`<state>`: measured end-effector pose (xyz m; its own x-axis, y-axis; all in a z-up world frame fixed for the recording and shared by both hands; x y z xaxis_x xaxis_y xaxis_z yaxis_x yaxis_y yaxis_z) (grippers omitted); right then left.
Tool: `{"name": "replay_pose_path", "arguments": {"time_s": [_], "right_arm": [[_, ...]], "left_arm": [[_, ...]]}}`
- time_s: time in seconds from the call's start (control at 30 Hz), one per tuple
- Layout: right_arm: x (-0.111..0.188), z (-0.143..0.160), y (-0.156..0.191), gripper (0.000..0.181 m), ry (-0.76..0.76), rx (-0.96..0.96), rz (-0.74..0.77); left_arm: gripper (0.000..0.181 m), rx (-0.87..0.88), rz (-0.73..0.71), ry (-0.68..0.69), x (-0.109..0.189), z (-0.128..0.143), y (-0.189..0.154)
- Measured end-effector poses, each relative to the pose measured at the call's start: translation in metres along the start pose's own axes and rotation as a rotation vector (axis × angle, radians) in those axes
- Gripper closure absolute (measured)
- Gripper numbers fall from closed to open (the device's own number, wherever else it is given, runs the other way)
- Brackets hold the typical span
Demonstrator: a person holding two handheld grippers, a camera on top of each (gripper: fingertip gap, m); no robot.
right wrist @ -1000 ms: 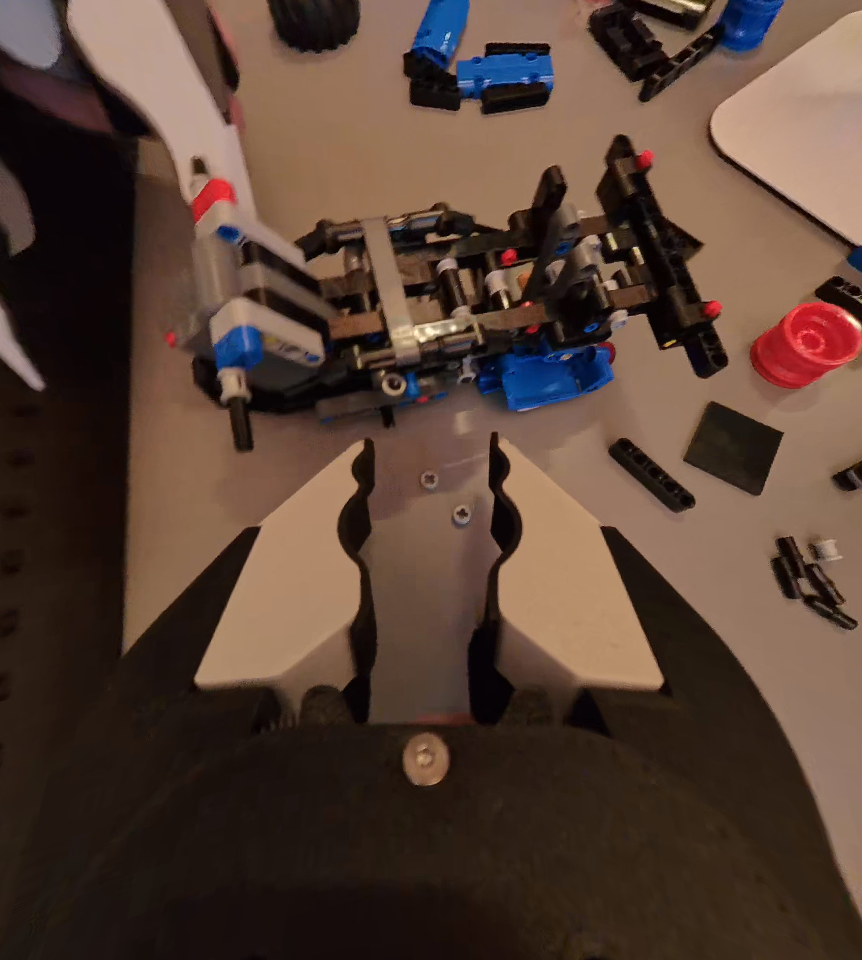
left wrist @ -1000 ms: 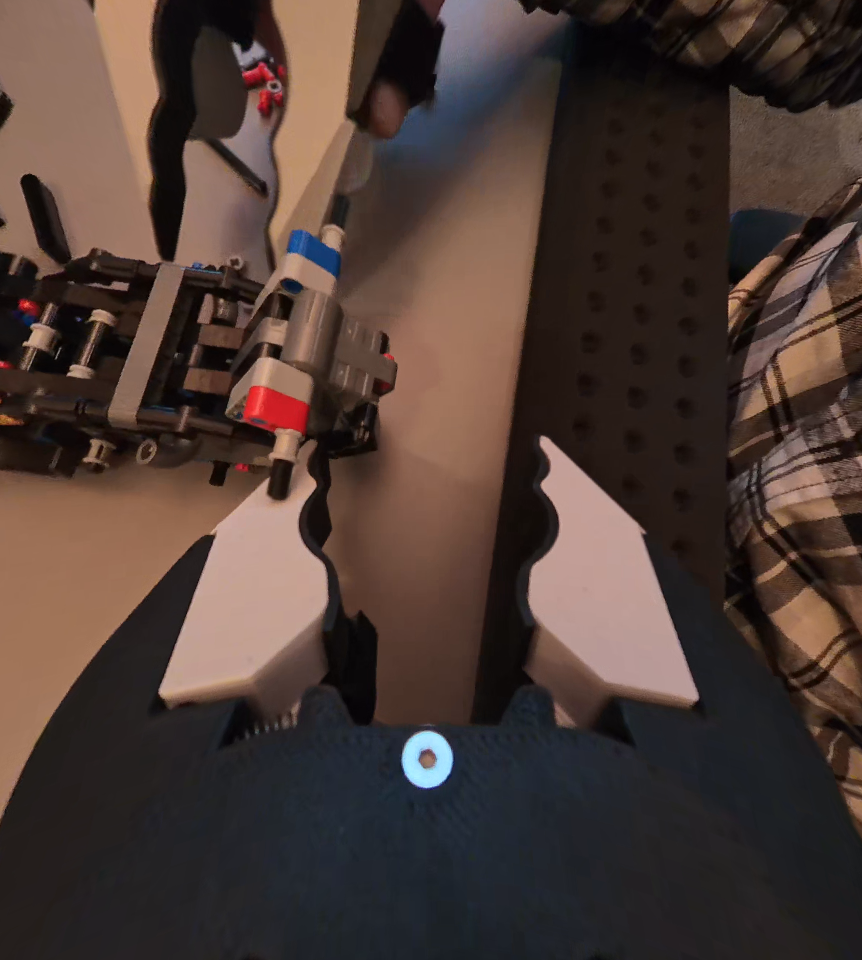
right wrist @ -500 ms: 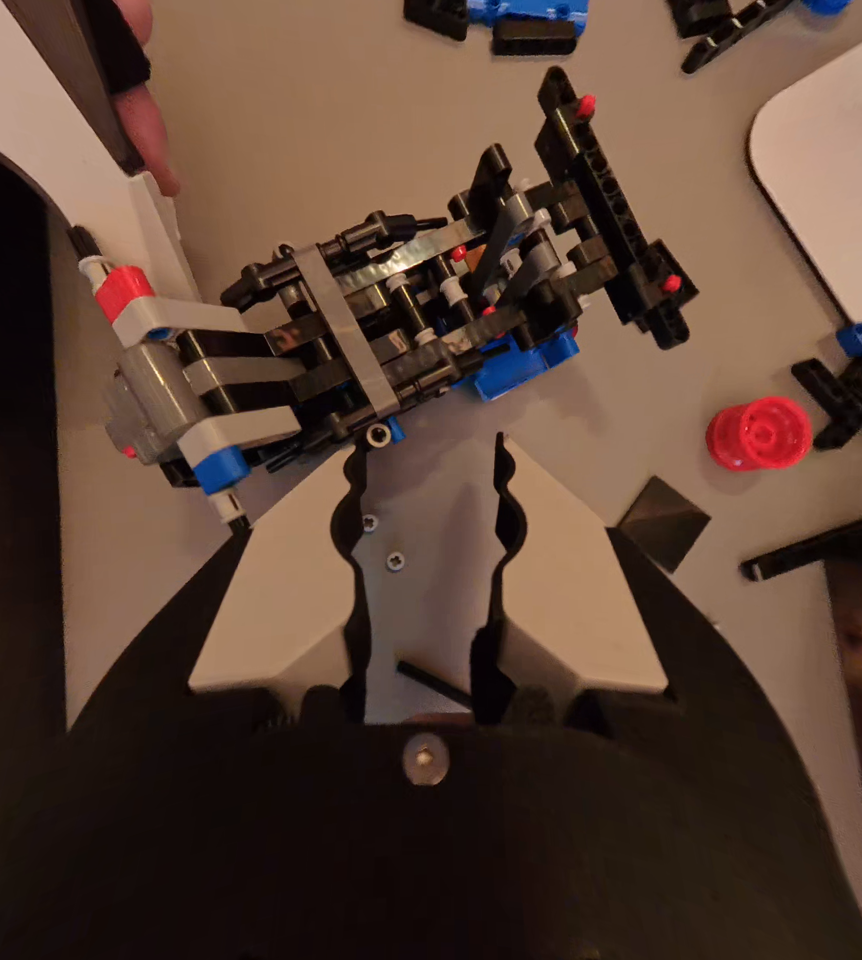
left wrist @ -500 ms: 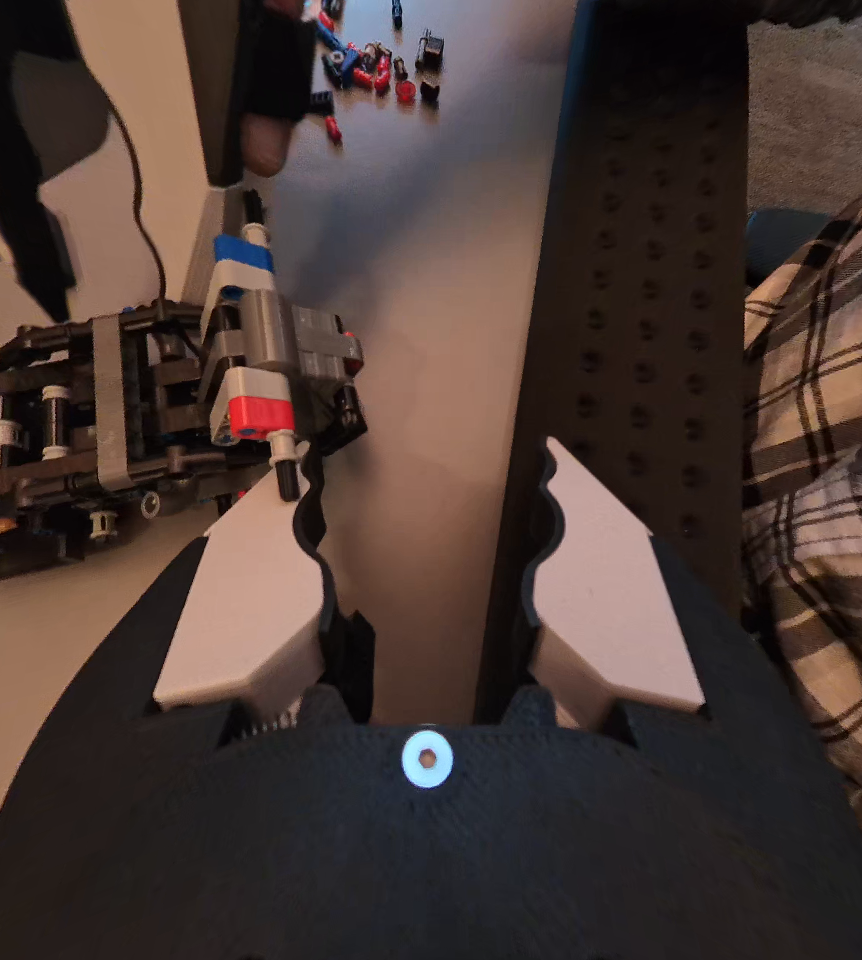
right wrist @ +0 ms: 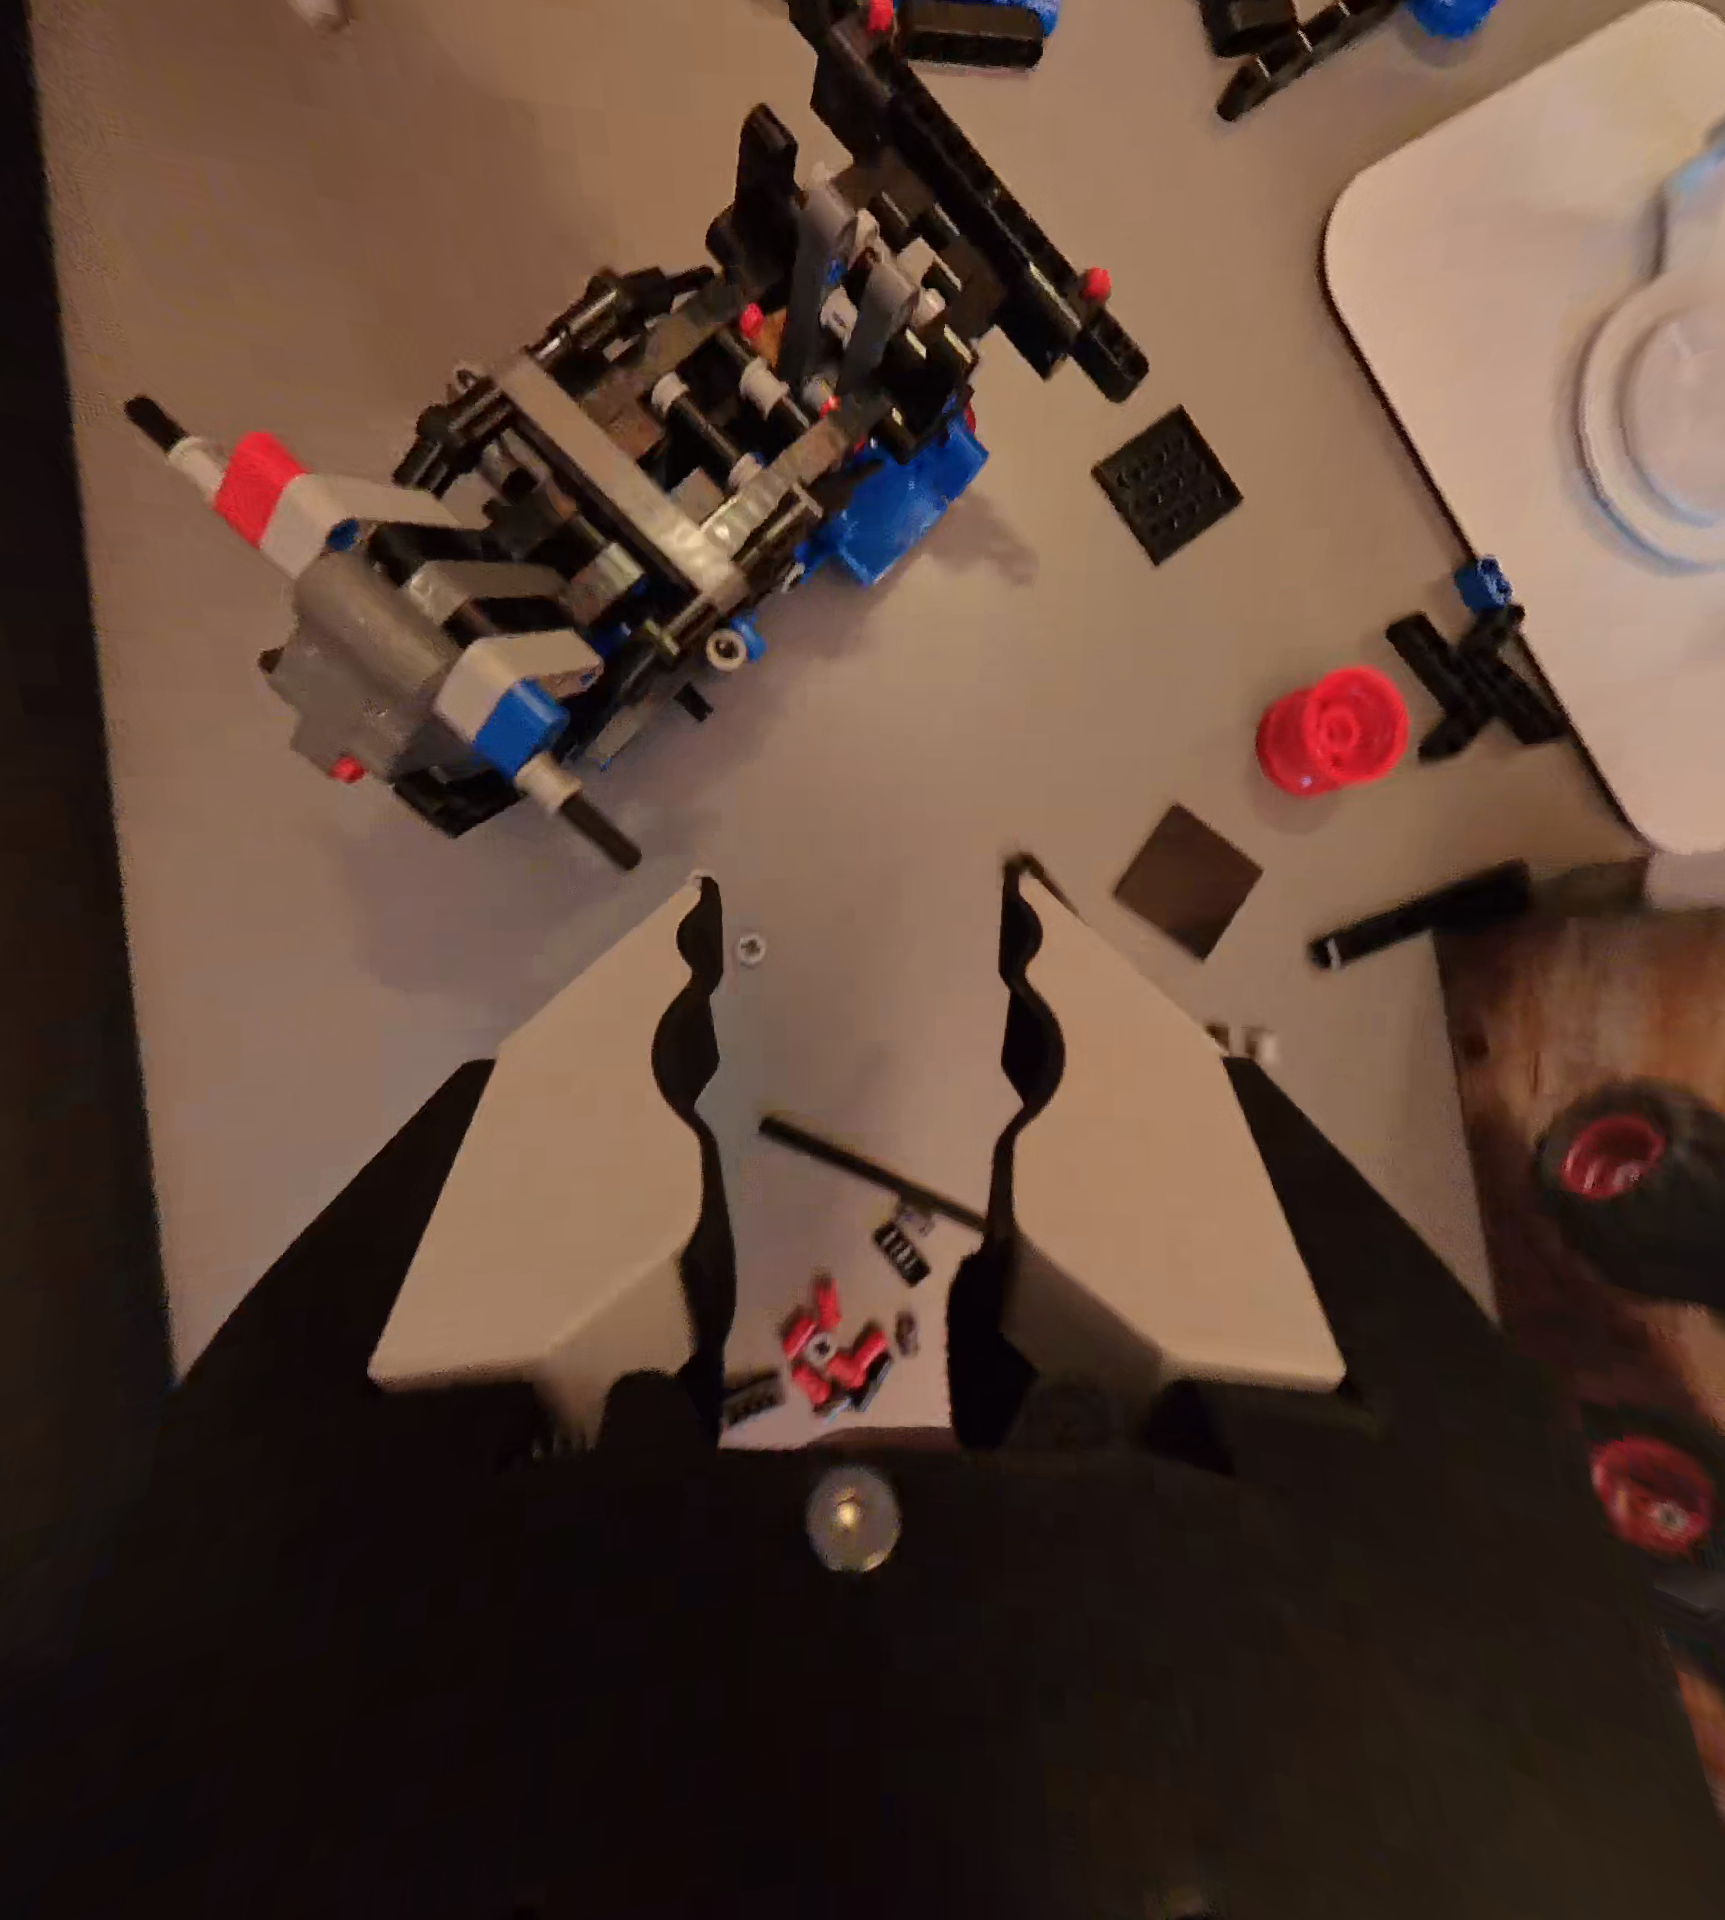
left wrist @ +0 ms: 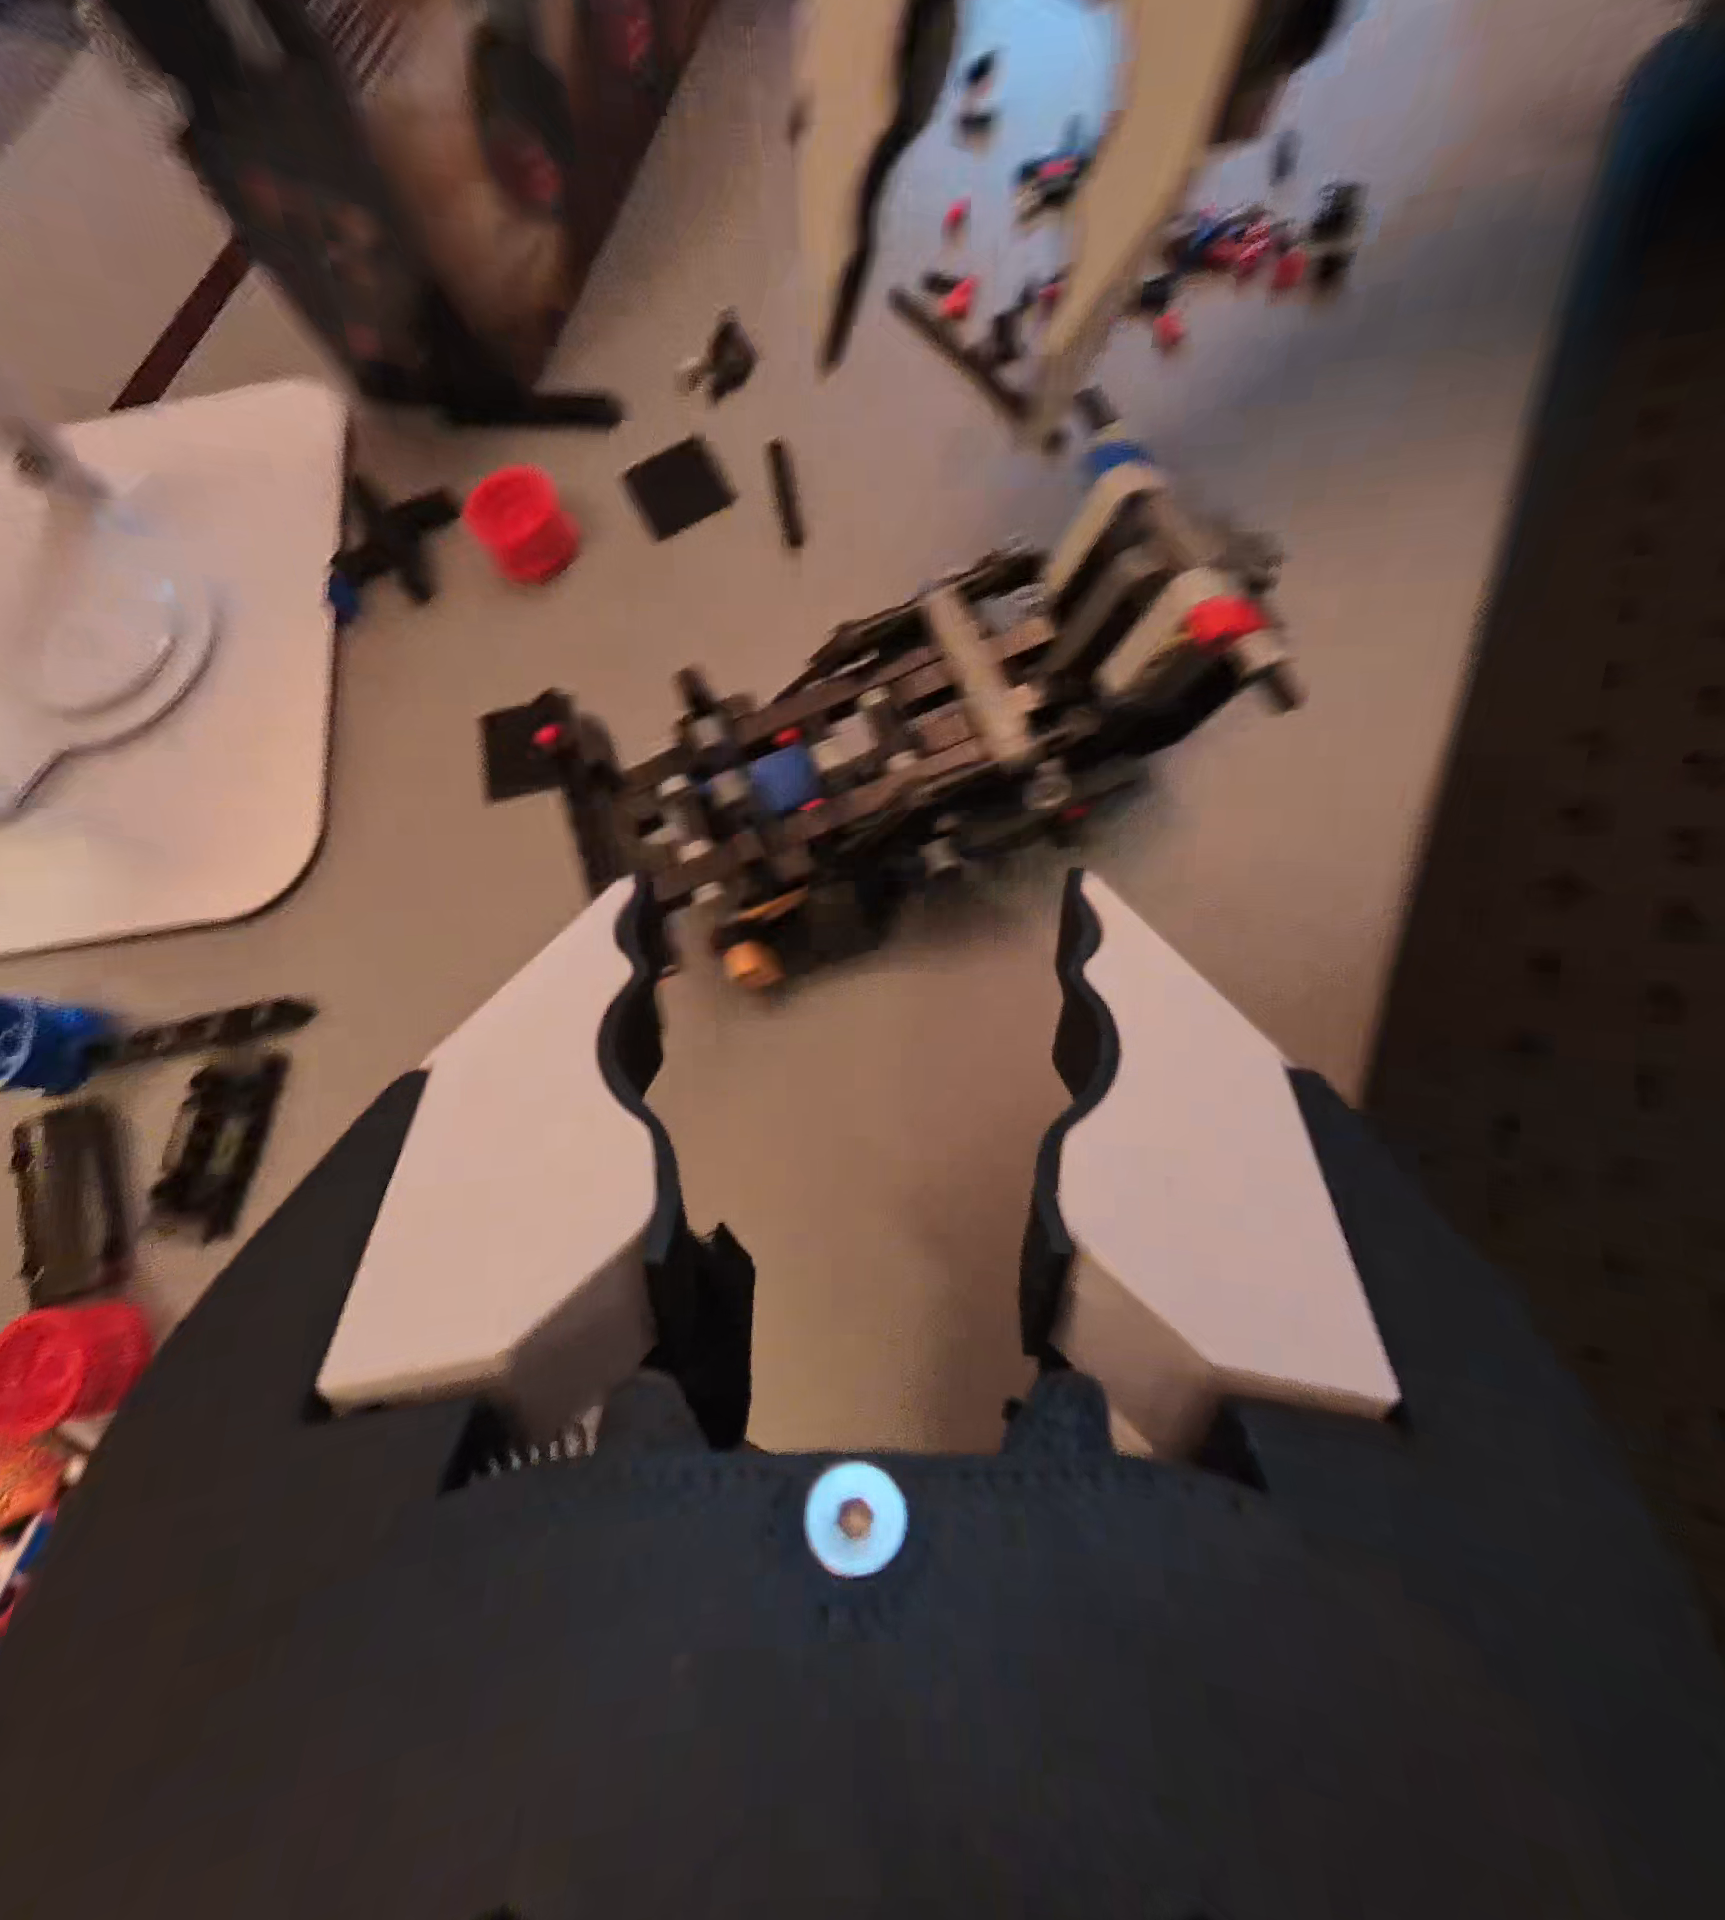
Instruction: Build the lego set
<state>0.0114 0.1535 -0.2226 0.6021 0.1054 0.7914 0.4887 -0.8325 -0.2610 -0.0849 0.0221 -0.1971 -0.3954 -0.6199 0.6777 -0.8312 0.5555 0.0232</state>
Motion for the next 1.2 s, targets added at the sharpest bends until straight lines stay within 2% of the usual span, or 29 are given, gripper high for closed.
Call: {"name": "replay_pose_path", "arguments": {"time_s": [0.1, 0.17, 0.33, 0.47, 0.53, 0.57, 0.67, 0.83, 0.97, 1.2], "right_arm": [[0.015, 0.010, 0.016, 0.127, -0.016, -0.077, -0.021], [0.022, 0.011, 0.034, 0.123, -0.040, -0.127, -0.073], [0.015, -0.002, 0.079, 0.104, -0.080, -0.215, -0.126], [-0.004, -0.020, 0.089, 0.110, -0.106, -0.269, -0.060], [-0.011, -0.020, 0.083, 0.123, -0.104, -0.231, 0.007], [-0.013, -0.020, 0.080, 0.121, -0.103, -0.225, 0.025], [-0.011, -0.016, 0.073, 0.129, -0.094, -0.210, 0.036], [-0.012, -0.008, 0.047, 0.137, -0.071, -0.188, 0.059], [-0.015, -0.006, 0.033, 0.139, -0.049, -0.149, 0.064], [-0.025, -0.001, 0.004, 0.139, -0.015, -0.096, 0.079]], "left_arm": [[0.105, 0.064, -0.015, 0.005, -0.003, 0.009, 0.038], [0.105, 0.109, 0.026, 0.021, -0.011, 0.014, 0.049], [0.112, 0.126, 0.103, 0.067, -0.031, 0.024, 0.046], [0.119, 0.144, 0.093, 0.073, -0.035, 0.028, 0.038], [0.124, 0.168, 0.074, 0.080, -0.031, 0.031, 0.034], [0.127, 0.186, 0.058, 0.079, -0.027, 0.033, 0.032], [0.127, 0.191, 0.023, 0.086, -0.020, 0.041, 0.021], [0.130, 0.227, 0.041, 0.041, -0.014, 0.045, -0.007], [0.120, 0.224, -0.016, 0.053, -0.017, 0.048, -0.021], [0.123, 0.240, -0.032, 0.038, -0.019, 0.047, -0.038]]}}
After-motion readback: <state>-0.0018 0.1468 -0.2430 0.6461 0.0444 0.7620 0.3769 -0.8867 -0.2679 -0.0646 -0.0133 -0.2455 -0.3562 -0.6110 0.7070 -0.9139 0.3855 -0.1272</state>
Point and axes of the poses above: each gripper's, where its closed fingertips meet, x back along the fingers, z out of its underside, y = z × x across the jaws, the point moved 2 cm from there along x, back along the fingers, and after that the axes turned 8 degrees about z, right-handed, at the moved point
